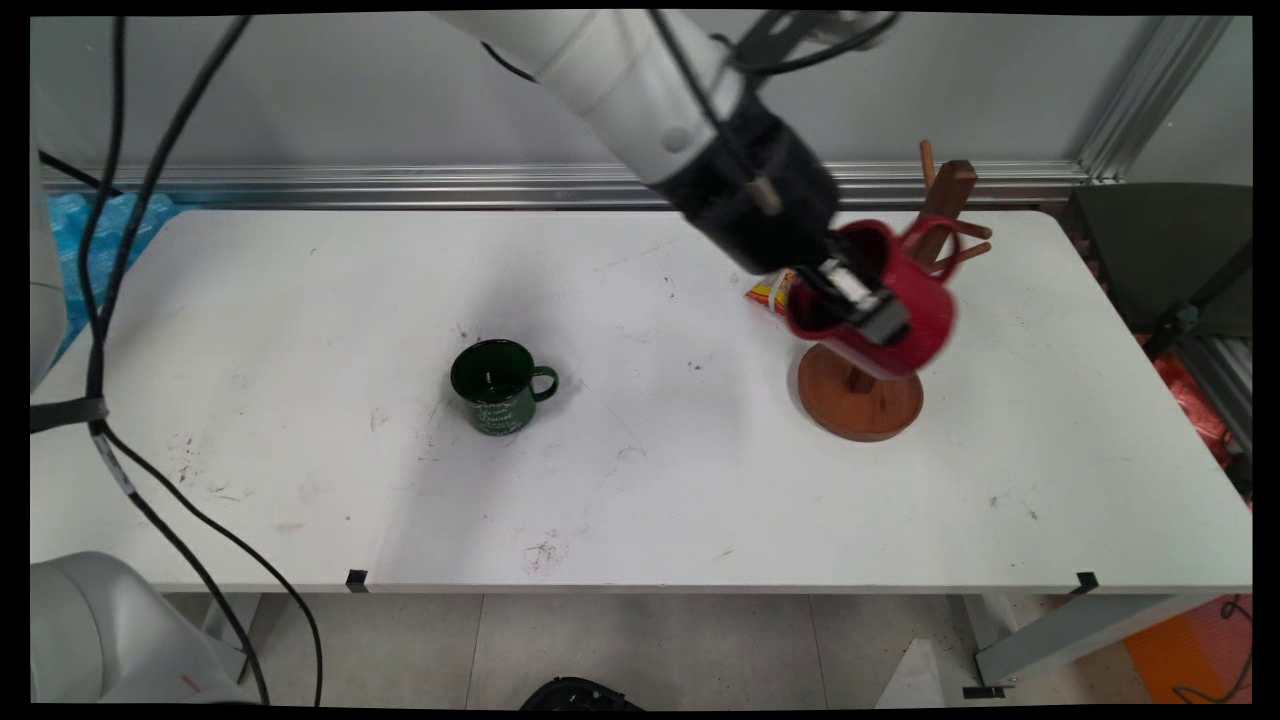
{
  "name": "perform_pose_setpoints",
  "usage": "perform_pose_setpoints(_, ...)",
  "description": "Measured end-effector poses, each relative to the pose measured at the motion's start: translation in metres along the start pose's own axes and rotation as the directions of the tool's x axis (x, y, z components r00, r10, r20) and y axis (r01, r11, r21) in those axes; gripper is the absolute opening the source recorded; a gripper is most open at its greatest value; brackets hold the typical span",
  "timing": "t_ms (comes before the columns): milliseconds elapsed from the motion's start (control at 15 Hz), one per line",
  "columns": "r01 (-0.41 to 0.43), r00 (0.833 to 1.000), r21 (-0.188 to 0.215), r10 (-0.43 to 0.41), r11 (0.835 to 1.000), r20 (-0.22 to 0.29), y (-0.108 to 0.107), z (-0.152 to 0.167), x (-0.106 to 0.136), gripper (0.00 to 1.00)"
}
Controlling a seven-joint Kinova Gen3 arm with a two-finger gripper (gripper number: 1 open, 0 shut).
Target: Place the picked object on the table
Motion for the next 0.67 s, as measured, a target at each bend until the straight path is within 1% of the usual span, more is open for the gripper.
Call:
perform_pose_setpoints(67,-0.012,1.000,0.010,0.012,1.000,0.014,-0.004,-0.005,-0.003,0.00)
perform_pose_setpoints(267,-0.060,0.995,0.068,0.054,0.996,0.081,-0.026,-0.029,-0.015,0.00)
perform_pose_setpoints(400,-0.091,0.989,0.110,0.077,0.990,0.125,-0.042,-0.042,-0.020,0.00)
perform_pose_setpoints(600,-0.134,0.976,0.178,0.099,0.975,0.192,-0.068,-0.060,-0.027,0.00)
perform_pose_setpoints(667,-0.142,0.973,0.192,0.102,0.971,0.205,-0.073,-0.062,-0.028,0.00)
